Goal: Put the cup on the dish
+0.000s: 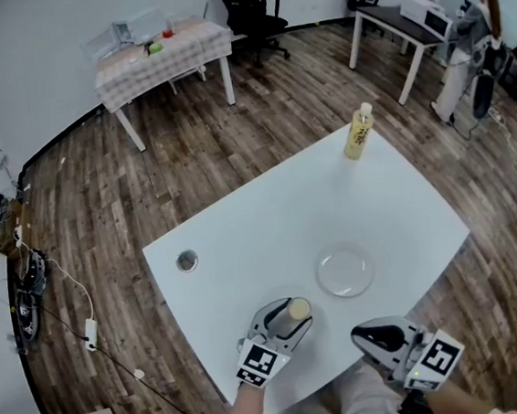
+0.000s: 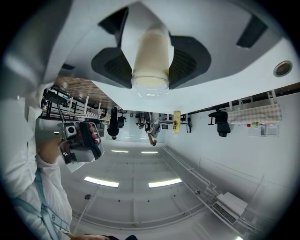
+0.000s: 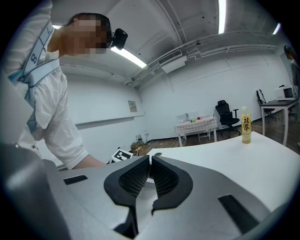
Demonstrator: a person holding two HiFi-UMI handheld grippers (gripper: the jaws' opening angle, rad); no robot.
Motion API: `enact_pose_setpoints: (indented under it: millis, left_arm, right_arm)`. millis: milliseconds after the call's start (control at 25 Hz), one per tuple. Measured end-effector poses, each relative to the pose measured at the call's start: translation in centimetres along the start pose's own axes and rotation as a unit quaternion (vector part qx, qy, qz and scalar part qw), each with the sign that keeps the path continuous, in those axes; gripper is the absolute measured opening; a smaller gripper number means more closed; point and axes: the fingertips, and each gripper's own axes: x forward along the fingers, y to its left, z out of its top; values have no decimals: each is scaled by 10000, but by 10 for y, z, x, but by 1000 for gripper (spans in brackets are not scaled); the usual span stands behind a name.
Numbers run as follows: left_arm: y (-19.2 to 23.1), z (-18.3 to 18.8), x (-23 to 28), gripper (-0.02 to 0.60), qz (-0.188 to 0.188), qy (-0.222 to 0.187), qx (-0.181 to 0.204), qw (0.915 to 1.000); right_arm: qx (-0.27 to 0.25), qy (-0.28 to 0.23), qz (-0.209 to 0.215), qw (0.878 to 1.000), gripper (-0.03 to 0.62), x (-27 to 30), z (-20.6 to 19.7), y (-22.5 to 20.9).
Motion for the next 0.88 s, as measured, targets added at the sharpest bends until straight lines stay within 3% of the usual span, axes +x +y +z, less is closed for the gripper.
enact_pose_setpoints:
  millis: [400, 880]
  left_arm:
    - [-23, 34, 23, 244, -405, -391, -52, 9984]
    - [-41, 66, 62, 244, -904, -503, 80, 9946]
  right_arm:
    - [20, -88, -331, 9994, 34, -15, -3, -28]
    - [134, -202, -714, 9971, 34, -37, 1, -57]
